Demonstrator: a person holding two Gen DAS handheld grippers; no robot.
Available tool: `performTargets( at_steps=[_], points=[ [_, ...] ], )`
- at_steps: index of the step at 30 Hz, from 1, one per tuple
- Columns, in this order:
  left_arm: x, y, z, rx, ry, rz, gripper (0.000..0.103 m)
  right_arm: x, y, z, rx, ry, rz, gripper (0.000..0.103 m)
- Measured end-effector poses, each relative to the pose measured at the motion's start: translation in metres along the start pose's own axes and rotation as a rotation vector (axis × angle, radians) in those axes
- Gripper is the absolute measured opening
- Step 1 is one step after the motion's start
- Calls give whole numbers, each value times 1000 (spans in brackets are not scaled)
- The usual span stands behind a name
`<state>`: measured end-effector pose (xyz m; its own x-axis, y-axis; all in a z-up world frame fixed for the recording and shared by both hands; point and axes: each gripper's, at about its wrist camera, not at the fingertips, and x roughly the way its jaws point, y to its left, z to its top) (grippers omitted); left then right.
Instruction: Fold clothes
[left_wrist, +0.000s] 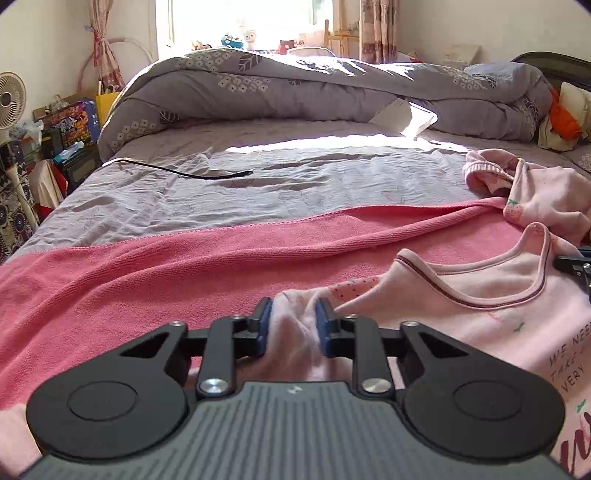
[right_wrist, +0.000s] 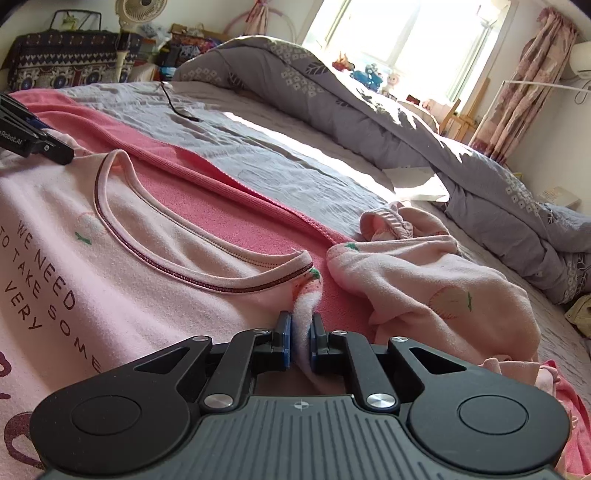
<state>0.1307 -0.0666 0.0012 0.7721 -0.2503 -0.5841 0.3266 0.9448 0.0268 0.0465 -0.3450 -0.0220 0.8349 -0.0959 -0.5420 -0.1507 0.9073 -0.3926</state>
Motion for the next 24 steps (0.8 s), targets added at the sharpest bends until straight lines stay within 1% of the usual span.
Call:
performTargets(
  at_steps=[1,2,4,7,8,9,11,12,13,14,15,16,17,18,19,20,21,22,24],
  points=[
    [-4,3,1,-13,-16,9,16,-4,3,1,-20,-25,-30,11],
    [-7,5,1,-24,-32,19,10,-7,4,2,-37,-48,-56,11],
    [-13,6,4,-31,-59,31,10,-13,5,5,-60,-87,-98,11],
    [-23,1,16,-13,-111,79,10,-15,1,14,-71,-119,-138,10],
    [-25,-2,24,-6,-131,100,10,-14,0,18,-78,-130,-155,10],
    [-25,-5,32,9,-148,131,6,-13,-2,22,-85,-141,-172,9],
    [-17,-14,43,77,-168,236,4,-4,-11,33,-62,-156,-206,8],
    [-4,-18,44,114,-151,301,4,2,-17,39,-46,-162,-219,8],
    [10,-19,43,144,-125,348,4,10,-22,40,-22,-151,-219,8],
    [29,-17,34,155,-61,338,4,19,-28,42,2,-140,-217,8],
    [50,-13,23,162,29,304,3,31,-31,38,21,-112,-211,8],
    [57,-12,19,173,67,294,3,41,-31,35,26,-84,-205,8],
    [50,-13,23,175,36,283,4,54,-26,28,0,-31,-198,8],
    [47,-13,23,173,15,256,6,67,-20,21,-29,24,-190,8],
    [52,-12,20,177,41,244,8,72,-13,22,-68,42,-204,8],
    [55,-13,18,184,58,238,7,72,-7,22,-104,29,-204,8],
    [54,-15,19,196,50,246,8,71,0,21,-140,15,-202,8],
    [54,-17,18,205,47,251,8,72,6,20,-168,20,-209,8],
    [55,-18,18,209,52,252,8,73,8,19,-176,20,-213,8]
  ],
)
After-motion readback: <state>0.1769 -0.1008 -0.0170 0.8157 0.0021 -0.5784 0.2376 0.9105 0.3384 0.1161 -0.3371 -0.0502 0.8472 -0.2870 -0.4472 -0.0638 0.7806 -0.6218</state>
